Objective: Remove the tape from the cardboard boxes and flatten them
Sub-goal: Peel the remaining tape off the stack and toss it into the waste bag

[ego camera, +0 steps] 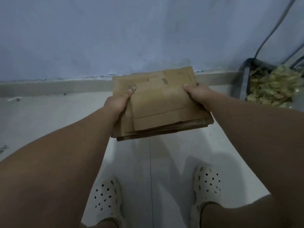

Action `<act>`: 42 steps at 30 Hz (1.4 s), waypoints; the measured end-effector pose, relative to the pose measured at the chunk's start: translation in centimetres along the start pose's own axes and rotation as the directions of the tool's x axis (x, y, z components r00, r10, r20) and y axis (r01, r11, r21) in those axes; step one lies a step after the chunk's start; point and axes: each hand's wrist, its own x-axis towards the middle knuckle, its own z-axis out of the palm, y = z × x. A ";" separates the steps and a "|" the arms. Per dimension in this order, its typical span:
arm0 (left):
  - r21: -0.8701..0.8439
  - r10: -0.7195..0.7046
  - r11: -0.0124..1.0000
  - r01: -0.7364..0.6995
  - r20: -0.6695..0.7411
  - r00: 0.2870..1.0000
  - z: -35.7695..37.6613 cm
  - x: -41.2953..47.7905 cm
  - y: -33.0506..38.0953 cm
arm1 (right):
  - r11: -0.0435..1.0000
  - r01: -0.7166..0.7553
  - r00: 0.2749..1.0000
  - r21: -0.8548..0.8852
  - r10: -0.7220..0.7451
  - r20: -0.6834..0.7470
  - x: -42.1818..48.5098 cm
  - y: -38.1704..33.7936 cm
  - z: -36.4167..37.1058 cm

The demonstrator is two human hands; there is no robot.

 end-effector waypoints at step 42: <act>0.755 0.411 0.577 -0.311 0.061 0.910 19.6 18.8 -3.7 | 0.827 -0.267 0.950 -0.495 0.141 -0.277 23.6 10.8 4.3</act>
